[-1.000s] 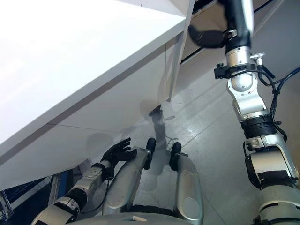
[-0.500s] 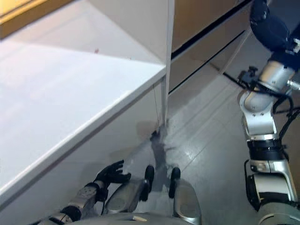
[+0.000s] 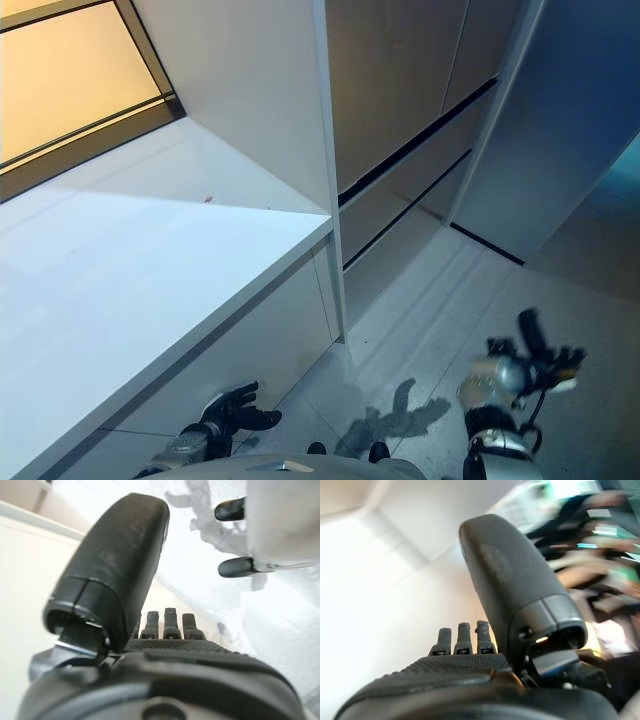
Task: Put drinks into fridge and close the fridge
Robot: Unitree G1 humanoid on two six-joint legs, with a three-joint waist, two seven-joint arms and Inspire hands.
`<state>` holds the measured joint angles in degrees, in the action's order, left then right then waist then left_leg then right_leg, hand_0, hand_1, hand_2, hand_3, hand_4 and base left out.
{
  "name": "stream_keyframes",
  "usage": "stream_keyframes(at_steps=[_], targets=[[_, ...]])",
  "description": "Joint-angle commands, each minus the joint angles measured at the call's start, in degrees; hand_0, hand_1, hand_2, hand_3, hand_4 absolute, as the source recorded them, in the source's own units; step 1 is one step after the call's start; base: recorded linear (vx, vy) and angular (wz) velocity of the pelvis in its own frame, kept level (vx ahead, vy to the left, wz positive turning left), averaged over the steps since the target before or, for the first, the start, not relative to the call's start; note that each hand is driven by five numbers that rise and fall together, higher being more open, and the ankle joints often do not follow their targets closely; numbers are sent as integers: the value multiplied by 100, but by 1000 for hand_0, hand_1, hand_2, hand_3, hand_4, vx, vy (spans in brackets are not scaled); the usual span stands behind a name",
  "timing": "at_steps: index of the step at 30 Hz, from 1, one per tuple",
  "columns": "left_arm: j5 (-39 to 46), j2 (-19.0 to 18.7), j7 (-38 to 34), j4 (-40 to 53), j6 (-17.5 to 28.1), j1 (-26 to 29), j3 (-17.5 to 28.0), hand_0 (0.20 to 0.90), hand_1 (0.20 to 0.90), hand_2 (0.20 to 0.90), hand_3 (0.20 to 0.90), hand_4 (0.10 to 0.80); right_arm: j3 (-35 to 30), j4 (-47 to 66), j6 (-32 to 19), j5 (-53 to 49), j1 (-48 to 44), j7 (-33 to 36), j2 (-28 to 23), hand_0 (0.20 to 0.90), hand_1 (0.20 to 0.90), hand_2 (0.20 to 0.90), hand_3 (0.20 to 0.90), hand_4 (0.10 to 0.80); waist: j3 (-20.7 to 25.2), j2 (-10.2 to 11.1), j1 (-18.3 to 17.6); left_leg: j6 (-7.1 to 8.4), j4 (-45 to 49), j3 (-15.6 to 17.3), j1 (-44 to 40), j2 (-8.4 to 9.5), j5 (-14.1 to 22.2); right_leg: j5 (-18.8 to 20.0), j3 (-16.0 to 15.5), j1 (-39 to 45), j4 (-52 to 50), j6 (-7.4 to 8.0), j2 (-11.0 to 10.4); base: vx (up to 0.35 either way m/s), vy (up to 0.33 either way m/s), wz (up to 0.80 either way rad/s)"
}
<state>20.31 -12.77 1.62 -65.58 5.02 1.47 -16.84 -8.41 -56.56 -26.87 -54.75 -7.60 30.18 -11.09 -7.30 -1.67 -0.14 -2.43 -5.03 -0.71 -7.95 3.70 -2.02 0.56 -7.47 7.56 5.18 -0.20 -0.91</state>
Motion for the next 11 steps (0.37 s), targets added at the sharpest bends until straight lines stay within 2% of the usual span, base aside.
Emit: stream_keyframes(at_steps=[1,2,5,9,11], targets=[[41,12,173,-510,264,25,340,900,900,900,900,800,428,-603,777,1443,119,-1492,-221,900,900,900,900,800,302,214,75,130,155,459,246,-48,231,270,228,-319,-108,199,-40,-11,-42,4],[29,6,221,-590,263,-19,397,900,900,900,900,800,480,-814,1275,1570,207,-1644,-243,900,900,900,900,800,309,226,66,123,145,465,246,-50,223,269,226,-323,-109,207,-37,-2,-39,0],[-207,-66,516,-765,113,-183,721,900,900,900,900,800,561,-1846,2070,1910,668,-2367,-366,900,900,900,900,800,293,258,64,119,133,448,239,-62,214,266,208,-305,-94,213,-21,10,-41,-3],[-345,-80,750,-834,4,-283,876,900,900,900,900,800,792,-1905,2607,2302,837,-3119,-230,900,900,900,900,800,288,218,45,106,86,400,171,-55,199,251,187,-239,-87,209,-16,16,-2,0],[-331,-99,998,-830,11,-261,890,900,900,900,900,800,926,-1881,2625,2391,824,-3431,-174,900,900,900,900,800,315,195,18,102,72,390,153,-52,208,228,206,-236,-101,208,-9,6,21,-3]])
